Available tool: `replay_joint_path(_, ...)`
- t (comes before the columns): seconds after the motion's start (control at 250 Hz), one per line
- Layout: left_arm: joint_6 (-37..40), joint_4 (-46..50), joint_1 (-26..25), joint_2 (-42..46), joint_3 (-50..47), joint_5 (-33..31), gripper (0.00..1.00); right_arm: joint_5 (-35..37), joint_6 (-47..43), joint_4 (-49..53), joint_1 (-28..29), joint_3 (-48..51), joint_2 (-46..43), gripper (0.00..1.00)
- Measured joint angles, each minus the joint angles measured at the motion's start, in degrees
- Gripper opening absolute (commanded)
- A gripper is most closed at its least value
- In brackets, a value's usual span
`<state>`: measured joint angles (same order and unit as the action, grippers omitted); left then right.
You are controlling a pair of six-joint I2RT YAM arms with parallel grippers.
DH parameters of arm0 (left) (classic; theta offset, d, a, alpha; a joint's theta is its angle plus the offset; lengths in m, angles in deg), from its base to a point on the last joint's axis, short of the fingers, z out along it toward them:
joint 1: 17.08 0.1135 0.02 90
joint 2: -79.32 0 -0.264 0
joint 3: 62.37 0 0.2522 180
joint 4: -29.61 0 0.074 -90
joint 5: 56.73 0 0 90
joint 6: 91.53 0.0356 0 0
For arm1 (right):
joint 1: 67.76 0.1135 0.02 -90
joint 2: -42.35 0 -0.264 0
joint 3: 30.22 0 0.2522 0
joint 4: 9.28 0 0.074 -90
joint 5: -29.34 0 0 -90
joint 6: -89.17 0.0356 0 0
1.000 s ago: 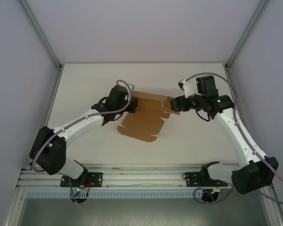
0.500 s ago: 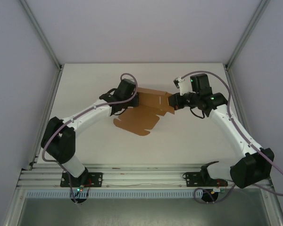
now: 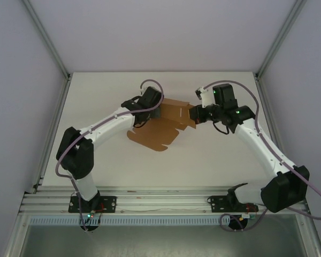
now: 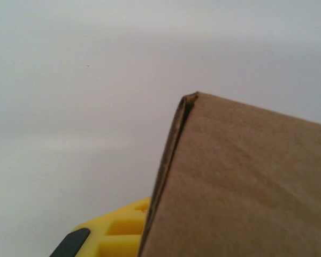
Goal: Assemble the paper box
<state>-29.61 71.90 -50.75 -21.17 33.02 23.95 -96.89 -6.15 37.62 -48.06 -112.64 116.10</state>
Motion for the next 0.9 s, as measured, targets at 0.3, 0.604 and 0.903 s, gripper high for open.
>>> replay_joint_path(0.3,3.74,-3.23,1.60,5.01,-8.83,1.22,0.00,3.39,1.11,1.31,-0.26,0.52,-0.66,0.50)
replay_joint_path(0.604,5.07,-6.10,3.30,9.46,-16.22,1.20,0.00,9.18,5.51,-1.51,-0.31,2.14,-6.97,1.00)
replay_joint_path(0.903,5.68,-9.49,2.40,11.19,-16.24,1.57,0.00,10.82,6.78,-2.64,-0.24,-1.68,2.25,1.00)
